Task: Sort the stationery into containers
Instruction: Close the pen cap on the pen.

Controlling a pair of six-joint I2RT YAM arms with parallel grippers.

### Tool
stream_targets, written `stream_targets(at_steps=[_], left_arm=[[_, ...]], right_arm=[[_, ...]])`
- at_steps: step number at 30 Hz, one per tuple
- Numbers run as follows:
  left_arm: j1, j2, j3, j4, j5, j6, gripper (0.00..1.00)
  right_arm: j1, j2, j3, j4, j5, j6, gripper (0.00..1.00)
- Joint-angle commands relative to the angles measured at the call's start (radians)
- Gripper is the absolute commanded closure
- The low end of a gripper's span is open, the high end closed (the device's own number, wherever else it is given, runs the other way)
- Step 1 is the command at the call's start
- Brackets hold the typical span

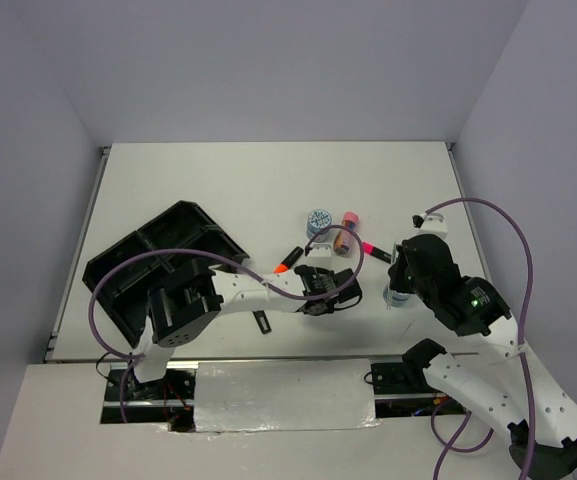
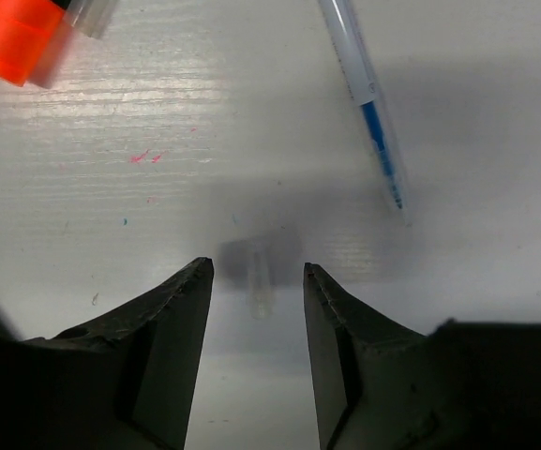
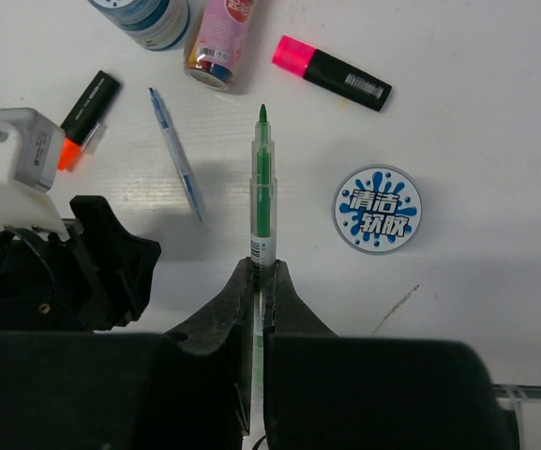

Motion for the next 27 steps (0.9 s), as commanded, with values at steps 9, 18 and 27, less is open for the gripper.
stream_targets(at_steps=[9,18,27], left_arm=[[0.005,0.048,-0.010,0.018,0.031,-0.034,0.52],[0.002,0.046,-0.059,0.059,0.102,-0.036,0.89],[-0.001,-0.068,-0.117,0.107,0.067,0.015,1.00]], right_arm=[[-0.003,-0.010,0.029,0.003,-0.015,-0.028,1.00],[-0.002,-0.022,0.029,0.003,-0.012,-0.026,1.00],[-0.003,-0.025,0.026,0.032,-0.069,-0.039,1.00]])
